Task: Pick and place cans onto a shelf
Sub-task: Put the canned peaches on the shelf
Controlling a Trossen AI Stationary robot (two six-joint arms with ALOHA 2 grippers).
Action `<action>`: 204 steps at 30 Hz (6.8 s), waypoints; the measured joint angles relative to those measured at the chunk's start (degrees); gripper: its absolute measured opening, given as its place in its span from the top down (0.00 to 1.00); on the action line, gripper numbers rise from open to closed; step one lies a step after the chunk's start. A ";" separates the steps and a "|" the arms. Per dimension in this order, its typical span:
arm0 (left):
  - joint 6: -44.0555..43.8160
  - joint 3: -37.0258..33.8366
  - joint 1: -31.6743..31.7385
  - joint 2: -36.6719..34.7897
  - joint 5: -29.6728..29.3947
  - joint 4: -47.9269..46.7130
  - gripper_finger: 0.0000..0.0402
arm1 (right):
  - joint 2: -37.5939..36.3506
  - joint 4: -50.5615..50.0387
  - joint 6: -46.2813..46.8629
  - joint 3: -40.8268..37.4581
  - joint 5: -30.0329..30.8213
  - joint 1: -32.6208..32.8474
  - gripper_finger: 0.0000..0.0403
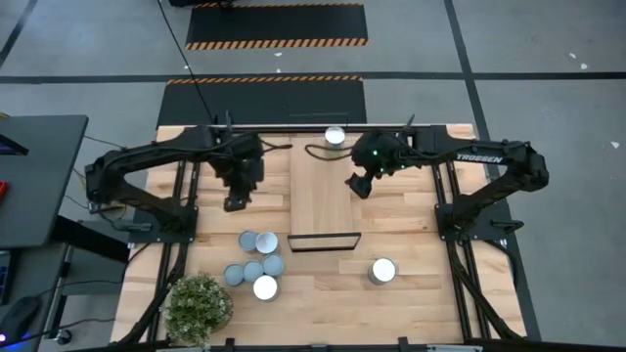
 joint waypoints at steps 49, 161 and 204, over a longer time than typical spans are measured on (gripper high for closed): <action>-16.64 -26.38 -28.18 5.77 -15.91 39.47 0.16 | -11.44 -7.37 -0.39 0.00 11.49 5.98 0.16; 22.18 19.56 18.85 36.32 -4.17 25.72 0.15 | -14.74 0.48 -1.09 -0.02 19.10 4.12 0.16; 23.87 19.67 12.49 33.02 -21.55 27.54 0.02 | -14.72 0.58 -2.14 -0.02 19.06 4.12 0.16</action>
